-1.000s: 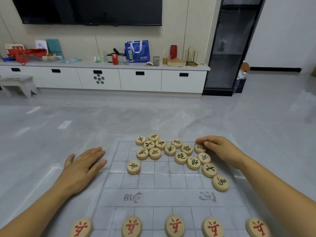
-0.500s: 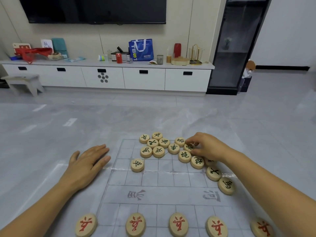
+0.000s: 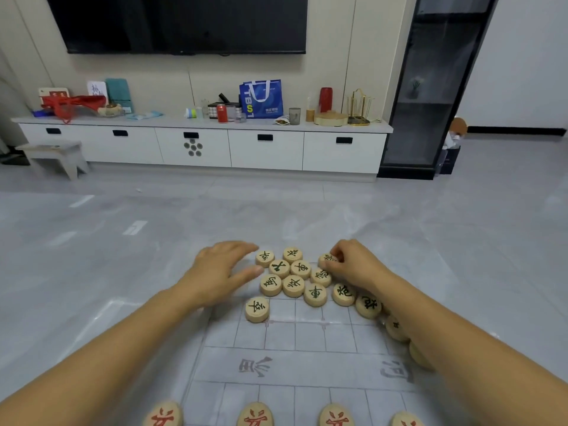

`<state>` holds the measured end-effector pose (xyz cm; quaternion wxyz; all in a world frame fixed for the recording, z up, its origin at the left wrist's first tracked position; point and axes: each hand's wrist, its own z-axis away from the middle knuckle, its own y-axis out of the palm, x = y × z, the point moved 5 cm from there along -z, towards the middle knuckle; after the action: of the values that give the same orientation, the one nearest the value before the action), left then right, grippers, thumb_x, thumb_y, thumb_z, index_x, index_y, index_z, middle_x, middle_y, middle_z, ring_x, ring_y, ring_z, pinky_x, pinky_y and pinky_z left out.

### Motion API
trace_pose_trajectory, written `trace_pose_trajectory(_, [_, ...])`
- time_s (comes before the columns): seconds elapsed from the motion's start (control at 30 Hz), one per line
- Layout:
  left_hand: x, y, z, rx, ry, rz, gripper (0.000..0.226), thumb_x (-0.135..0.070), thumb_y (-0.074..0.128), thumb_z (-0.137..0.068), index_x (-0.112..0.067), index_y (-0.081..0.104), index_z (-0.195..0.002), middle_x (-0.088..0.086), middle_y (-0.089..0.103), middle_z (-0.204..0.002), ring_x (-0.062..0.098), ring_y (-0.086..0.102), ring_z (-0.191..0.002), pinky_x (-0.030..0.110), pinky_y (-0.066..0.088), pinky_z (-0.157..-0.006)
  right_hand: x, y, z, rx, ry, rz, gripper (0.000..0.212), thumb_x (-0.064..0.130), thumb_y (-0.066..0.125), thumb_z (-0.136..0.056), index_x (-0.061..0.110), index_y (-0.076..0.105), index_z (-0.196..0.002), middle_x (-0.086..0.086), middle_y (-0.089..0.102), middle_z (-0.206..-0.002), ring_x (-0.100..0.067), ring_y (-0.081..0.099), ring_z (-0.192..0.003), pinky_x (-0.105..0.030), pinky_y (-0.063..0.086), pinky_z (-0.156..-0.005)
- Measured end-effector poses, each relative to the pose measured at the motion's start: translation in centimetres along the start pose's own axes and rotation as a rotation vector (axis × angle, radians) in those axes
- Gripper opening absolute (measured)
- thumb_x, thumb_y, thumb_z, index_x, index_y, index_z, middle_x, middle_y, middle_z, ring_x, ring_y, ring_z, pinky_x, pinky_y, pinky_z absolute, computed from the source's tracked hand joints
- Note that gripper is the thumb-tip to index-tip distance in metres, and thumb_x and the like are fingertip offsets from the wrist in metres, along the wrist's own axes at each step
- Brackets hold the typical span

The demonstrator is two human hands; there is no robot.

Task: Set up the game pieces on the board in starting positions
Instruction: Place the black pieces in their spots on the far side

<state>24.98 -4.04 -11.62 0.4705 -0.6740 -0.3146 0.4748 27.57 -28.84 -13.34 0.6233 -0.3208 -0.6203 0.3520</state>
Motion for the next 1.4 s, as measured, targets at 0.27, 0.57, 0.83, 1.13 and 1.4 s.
trace_pose_trajectory(0.27, [-6.7, 6.4, -4.3, 0.393, 0.133, -0.160, 0.057, -0.066, 0.025, -0.088, -0.048, 0.016, -0.141, -0.012, -0.005, -0.157, 0.022, -0.008, -0.145, 0.058, -0.011, -0.112, -1.6, -1.3, 2.2, 0.008, 0.052, -0.070, 0.036, 0.035, 0.067, -0.080, 0.015, 0.053, -0.106, -0.006, 0.057, -0.097, -0.015, 0.052, -0.076, -0.023, 0.039, -0.058])
trace_pose_trajectory(0.57, [-6.3, 5.4, 3.0, 0.415, 0.235, -0.080, 0.052, -0.055, 0.025, -0.094, -0.046, 0.009, -0.143, -0.016, -0.004, -0.156, 0.009, -0.010, -0.144, 0.043, -0.011, -0.117, 1.0, 1.4, 0.7, 0.019, 0.025, 0.054, 0.038, 0.048, 0.061, -0.079, 0.021, 0.055, -0.106, -0.007, 0.055, -0.109, -0.025, 0.057, -0.097, -0.032, 0.044, -0.075])
trace_pose_trajectory(0.83, [-1.2, 3.3, -0.3, 0.184, 0.072, 0.204, 0.084, -0.080, 0.041, -0.068, -0.027, 0.047, -0.132, -0.012, 0.042, -0.140, 0.007, 0.036, -0.130, 0.028, 0.029, -0.112, 1.0, 0.8, 1.0, 0.099, -0.007, 0.054, 0.040, 0.037, 0.062, -0.083, 0.021, 0.051, -0.118, -0.004, 0.059, -0.110, -0.020, 0.056, -0.095, -0.031, 0.046, -0.075])
trace_pose_trajectory(1.13, [0.3, 3.9, -1.0, 0.182, -0.092, 0.821, 0.027, -0.009, 0.066, -0.082, -0.020, 0.064, -0.106, -0.012, 0.056, -0.121, 0.003, 0.052, -0.113, 0.009, 0.047, -0.088, 1.0, 1.2, 0.5, -0.032, 0.092, 0.110, 0.043, 0.052, 0.059, -0.081, 0.020, 0.047, -0.108, -0.001, 0.059, -0.103, -0.020, 0.050, -0.085, -0.030, 0.037, -0.067])
trace_pose_trajectory(1.4, [0.2, 3.8, -1.0, 0.200, -0.066, 0.758, 0.021, -0.013, 0.073, -0.075, -0.027, 0.070, -0.091, -0.016, 0.053, -0.122, 0.003, 0.050, -0.116, 0.020, 0.039, -0.101, 0.6, 0.9, 0.3, 0.023, 0.071, 0.033, 0.041, 0.045, 0.062, -0.081, 0.031, 0.050, -0.118, 0.001, 0.060, -0.113, -0.020, 0.055, -0.103, -0.030, 0.040, -0.075])
